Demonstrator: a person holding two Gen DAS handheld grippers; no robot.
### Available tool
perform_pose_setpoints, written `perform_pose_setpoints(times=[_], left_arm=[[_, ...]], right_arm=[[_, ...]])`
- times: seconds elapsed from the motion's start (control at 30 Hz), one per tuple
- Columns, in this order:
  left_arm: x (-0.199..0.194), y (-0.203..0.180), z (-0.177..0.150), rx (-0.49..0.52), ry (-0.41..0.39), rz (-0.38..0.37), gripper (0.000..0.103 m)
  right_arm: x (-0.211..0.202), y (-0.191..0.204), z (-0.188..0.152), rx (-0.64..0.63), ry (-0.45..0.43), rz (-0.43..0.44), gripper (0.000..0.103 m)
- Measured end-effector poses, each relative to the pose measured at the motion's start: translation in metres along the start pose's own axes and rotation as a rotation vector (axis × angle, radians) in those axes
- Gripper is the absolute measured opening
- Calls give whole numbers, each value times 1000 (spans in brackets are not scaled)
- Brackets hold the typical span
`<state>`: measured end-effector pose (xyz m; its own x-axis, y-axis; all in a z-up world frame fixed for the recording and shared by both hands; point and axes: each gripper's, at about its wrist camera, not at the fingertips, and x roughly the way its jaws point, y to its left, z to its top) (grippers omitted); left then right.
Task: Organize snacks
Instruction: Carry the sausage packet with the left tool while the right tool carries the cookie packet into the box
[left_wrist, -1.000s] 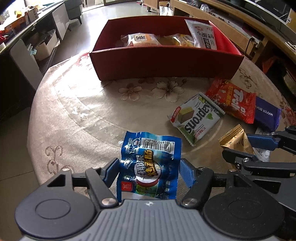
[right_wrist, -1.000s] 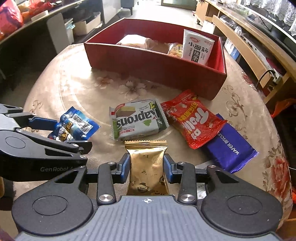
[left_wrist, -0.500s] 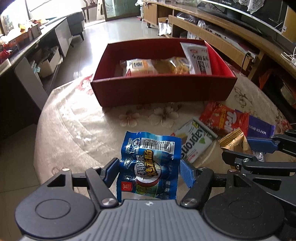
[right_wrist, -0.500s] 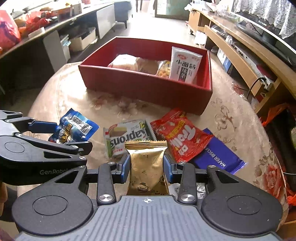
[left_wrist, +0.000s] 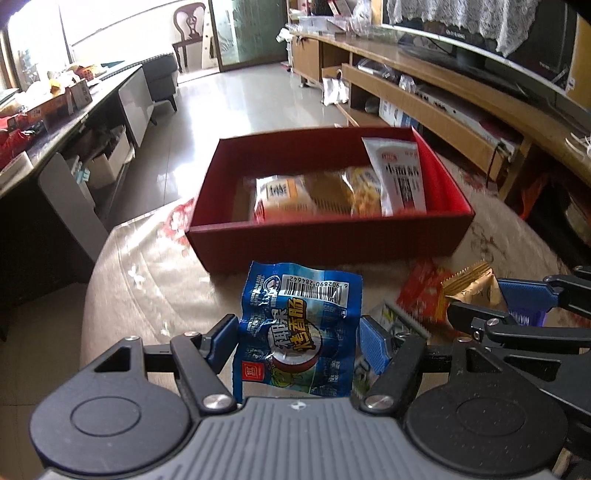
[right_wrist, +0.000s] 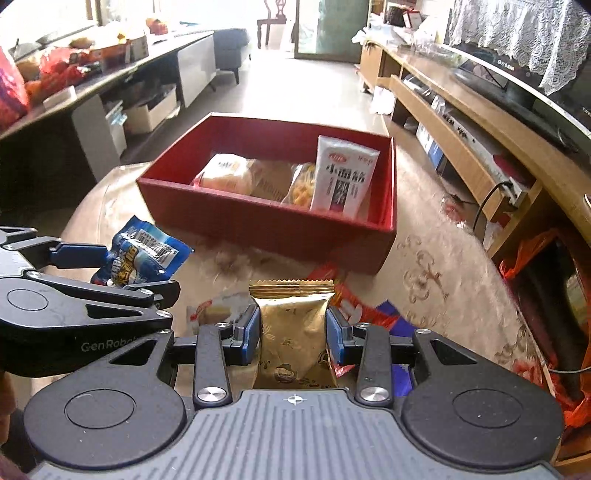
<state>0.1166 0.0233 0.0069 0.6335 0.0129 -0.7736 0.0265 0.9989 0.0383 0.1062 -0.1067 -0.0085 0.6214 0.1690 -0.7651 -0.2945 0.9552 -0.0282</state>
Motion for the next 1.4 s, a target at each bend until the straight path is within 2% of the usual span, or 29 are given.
perform_pose_setpoints(times=[0.37,0.8,1.13,1.4], left_arm=[[9,0,46,-24,-61,18,68],[33,1,94,-72,-101,39,68],[68,4,114,-95,-75,70,68],[93,5,121,-114,-41,73,68]], right_arm=[[6,-14,36,42,-73,-9,46],[30,-36,81,103,-114,6,46],[63,-46,100,133,-96,43,46],[81,-44,104,123,-71,25,46]])
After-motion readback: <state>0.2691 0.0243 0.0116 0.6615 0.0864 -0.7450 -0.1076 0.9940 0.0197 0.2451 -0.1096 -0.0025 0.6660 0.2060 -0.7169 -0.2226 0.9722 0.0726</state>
